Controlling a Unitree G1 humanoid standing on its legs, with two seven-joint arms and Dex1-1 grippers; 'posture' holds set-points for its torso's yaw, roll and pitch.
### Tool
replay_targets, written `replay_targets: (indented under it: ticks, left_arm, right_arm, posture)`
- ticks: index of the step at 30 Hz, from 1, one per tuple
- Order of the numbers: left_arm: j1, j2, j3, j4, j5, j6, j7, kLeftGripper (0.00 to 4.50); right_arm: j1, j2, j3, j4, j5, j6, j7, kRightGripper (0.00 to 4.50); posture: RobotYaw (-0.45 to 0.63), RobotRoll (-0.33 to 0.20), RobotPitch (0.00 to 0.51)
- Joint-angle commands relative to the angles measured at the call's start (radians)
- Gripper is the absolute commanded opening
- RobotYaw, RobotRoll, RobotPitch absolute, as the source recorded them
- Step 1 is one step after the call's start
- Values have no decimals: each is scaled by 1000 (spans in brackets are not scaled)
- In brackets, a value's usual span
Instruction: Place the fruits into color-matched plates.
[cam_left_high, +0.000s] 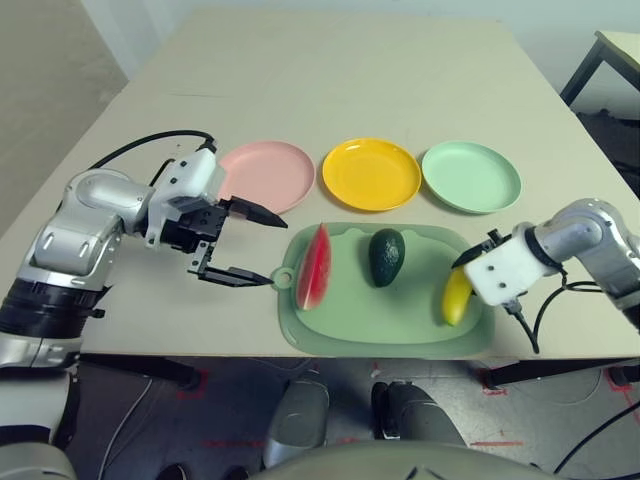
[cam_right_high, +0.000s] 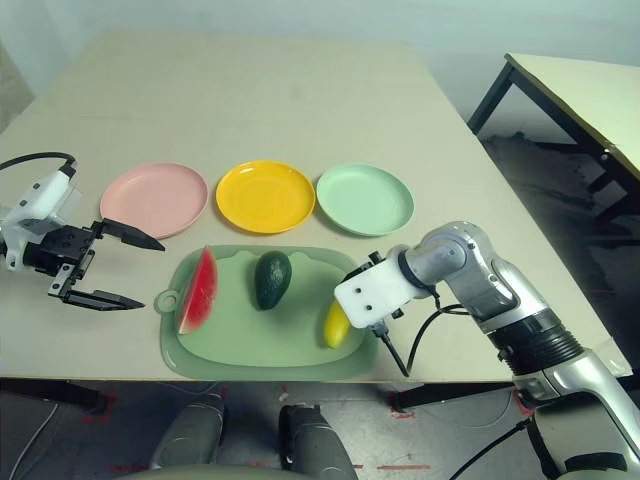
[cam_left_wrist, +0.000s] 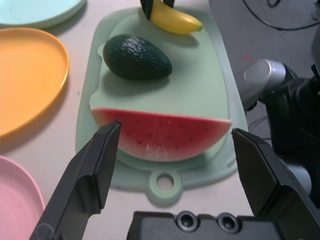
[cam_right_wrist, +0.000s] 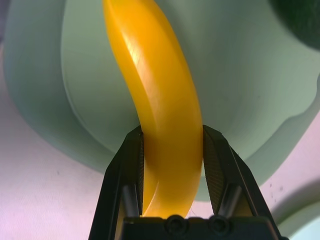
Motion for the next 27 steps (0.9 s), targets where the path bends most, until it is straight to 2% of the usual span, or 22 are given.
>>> replay_targets:
  ticks: [1,4,7,10,14,16,20,24,27]
  left_arm:
    - [-17,-14,-2,14,21,-2,0,4500]
    - [-37,-34,8,26,22,5,25,4500]
    - [-58,-50,17,26,25,32,56,4500]
    - [-77,-64,11,44,82,14,124,4500]
    - [-85,-73,-8,65,160,9,198,4500]
    - [-88,-81,-9,69,180,22,230,4500]
    - [-104,-106,-8,75,207,64,301,4500]
    - [-105,-113,-16,75,234,77,329,4500]
    - [-97,-114,-15,65,240,87,338,4500]
  right_arm:
    - [-34,-2,-15,-29,34,49,24,1681]
    - [-132,13,-24,4,41,97,41,1681]
    - [-276,60,-19,102,23,120,32,1681]
    - [-453,148,-13,286,-21,94,-38,1681]
    - [-603,276,8,531,-84,47,-166,1681]
    - [-643,342,18,639,-111,28,-235,1681]
    - [-704,467,114,910,-268,-109,-445,1681]
    - [-736,567,146,1105,-324,-153,-564,1681]
    - [-749,603,167,1198,-366,-173,-633,1681]
  posture:
    - [235,0,123]
    - [228,0,116]
    - [224,0,115]
    - [225,0,115]
    - [225,0,115]
    - [225,0,115]
    - [224,0,123]
    - [239,0,127]
    - [254,0,127]
